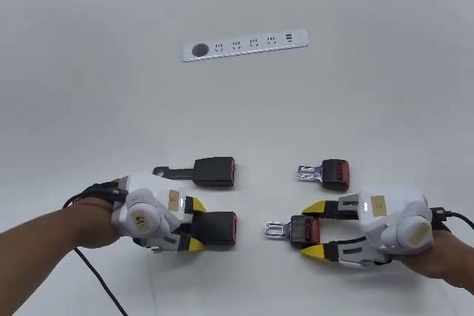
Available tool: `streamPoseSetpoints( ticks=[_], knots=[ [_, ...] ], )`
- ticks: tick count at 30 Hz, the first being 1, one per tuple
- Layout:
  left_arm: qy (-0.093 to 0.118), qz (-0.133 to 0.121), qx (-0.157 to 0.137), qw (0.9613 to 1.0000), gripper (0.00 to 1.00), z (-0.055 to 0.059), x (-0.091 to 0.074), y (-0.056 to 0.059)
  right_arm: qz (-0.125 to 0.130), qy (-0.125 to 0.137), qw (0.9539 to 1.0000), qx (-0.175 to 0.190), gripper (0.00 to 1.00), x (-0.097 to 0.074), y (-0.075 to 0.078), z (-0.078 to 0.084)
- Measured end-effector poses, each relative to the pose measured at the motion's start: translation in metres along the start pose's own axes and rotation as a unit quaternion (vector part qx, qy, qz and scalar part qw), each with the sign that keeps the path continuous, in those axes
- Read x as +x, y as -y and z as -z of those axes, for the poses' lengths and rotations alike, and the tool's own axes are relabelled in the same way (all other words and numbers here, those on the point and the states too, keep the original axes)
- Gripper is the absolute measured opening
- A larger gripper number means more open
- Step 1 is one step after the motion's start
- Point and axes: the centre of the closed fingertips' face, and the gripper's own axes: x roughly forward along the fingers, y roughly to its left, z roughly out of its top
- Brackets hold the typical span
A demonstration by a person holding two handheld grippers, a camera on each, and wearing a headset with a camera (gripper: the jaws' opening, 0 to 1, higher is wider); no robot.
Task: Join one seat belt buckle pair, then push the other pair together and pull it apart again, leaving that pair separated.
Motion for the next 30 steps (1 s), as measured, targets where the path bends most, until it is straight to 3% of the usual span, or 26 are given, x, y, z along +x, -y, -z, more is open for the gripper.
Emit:
streamPoseSetpoints(
  ticks=[17,30],
  knots=[
    [-0.004,0.0,-0.004,1.0,0.33,0.0,0.001,-0.001,-0.004,0.03,0.9995,0.014,0.37,0.028,-0.001,-0.02],
    [-0.004,-0.001,-0.007,1.0,0.33,0.0,0.001,-0.001,-0.01,0.035,0.9992,0.015,0.37,0.041,-0.004,-0.031]
  ],
)
